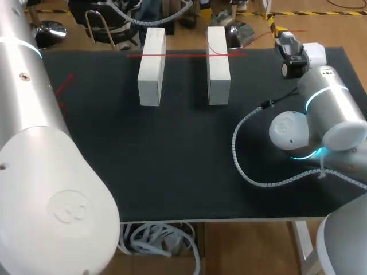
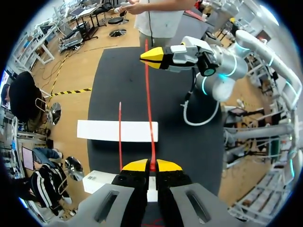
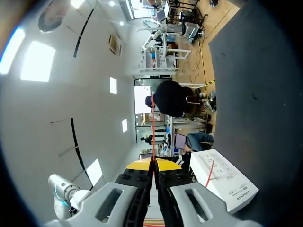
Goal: Grab the tape and strap the tape.
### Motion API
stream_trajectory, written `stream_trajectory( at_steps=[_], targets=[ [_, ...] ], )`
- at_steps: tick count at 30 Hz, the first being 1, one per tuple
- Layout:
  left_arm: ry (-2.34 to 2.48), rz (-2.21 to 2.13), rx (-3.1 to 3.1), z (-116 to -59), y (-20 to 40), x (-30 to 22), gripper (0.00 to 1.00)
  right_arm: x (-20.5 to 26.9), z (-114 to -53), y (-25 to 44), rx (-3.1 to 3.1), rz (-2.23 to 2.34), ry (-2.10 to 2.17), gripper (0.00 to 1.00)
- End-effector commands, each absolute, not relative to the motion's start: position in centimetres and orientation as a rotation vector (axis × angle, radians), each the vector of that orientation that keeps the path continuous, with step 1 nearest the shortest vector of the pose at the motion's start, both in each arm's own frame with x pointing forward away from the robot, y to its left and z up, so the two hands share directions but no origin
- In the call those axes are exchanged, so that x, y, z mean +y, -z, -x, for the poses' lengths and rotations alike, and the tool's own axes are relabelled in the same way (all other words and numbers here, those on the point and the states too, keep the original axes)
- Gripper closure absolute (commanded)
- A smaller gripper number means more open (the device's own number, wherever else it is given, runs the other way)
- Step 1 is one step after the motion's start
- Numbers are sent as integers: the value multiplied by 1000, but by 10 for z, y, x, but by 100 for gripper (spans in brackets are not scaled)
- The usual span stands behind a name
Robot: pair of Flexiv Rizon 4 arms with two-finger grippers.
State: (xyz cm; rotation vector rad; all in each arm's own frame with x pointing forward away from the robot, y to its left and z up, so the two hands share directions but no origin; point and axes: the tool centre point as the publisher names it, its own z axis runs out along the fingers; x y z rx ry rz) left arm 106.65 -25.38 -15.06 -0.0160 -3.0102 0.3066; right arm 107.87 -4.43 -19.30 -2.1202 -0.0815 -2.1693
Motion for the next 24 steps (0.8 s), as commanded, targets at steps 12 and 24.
stream_trajectory(
  at_steps=[12, 24],
  targets=[
    [-285, 17, -3006, -1069, 149, -256, 100, -57, -1089, 176, -645, 2157, 2264, 100],
    [-285, 17, -3006, -1069, 149, -256, 100, -53, -1087, 163, -1568, 2082, 2192, 100]
  ],
)
